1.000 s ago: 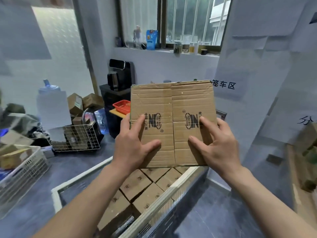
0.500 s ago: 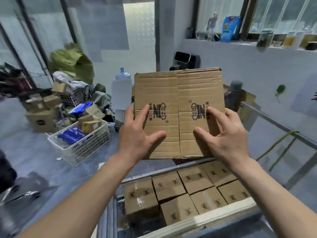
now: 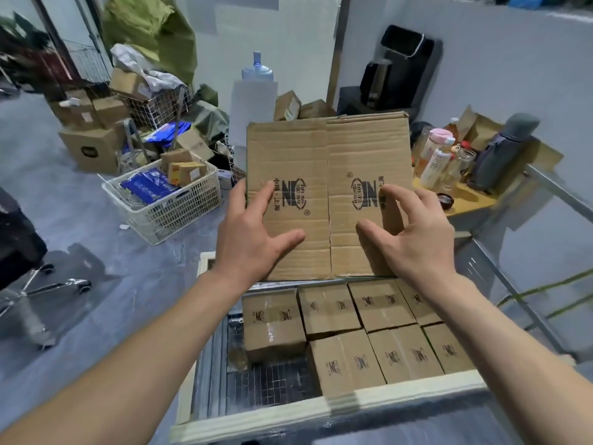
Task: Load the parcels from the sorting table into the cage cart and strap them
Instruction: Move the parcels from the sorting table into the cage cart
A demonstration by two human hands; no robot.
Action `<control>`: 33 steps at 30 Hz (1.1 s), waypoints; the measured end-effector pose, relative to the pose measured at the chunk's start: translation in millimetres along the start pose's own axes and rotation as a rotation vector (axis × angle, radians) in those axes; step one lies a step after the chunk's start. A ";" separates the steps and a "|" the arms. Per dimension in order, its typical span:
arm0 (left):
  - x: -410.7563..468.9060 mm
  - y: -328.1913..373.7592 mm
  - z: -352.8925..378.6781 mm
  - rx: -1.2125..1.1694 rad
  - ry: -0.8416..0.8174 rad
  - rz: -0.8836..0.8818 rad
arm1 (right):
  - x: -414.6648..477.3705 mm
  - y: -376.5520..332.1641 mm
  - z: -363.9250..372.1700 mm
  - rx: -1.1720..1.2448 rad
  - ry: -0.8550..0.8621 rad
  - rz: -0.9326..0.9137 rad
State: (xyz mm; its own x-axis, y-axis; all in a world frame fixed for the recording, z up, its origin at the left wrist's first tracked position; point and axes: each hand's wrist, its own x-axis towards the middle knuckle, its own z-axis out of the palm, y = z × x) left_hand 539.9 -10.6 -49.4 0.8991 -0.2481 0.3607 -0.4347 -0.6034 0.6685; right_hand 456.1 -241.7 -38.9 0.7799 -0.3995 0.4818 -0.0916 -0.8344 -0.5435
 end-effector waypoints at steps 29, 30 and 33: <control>-166.7 -310.0 250.5 0.136 -0.767 -0.869 | -197.1 213.7 353.1 -0.197 -1.145 0.389; -170.3 -316.1 255.4 0.146 -0.781 -0.873 | -202.4 219.0 359.3 -0.191 -1.161 0.394; -175.2 -332.9 268.9 0.166 -0.810 -0.883 | -213.2 231.7 376.9 -0.175 -1.191 0.415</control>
State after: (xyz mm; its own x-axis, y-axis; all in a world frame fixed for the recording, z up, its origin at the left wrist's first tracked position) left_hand 541.0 30.0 -510.1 0.6805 -0.0686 -0.7295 0.3037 -0.8797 0.3660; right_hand 501.9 -206.6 -526.6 0.7360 -0.1305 -0.6642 -0.4707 -0.8039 -0.3636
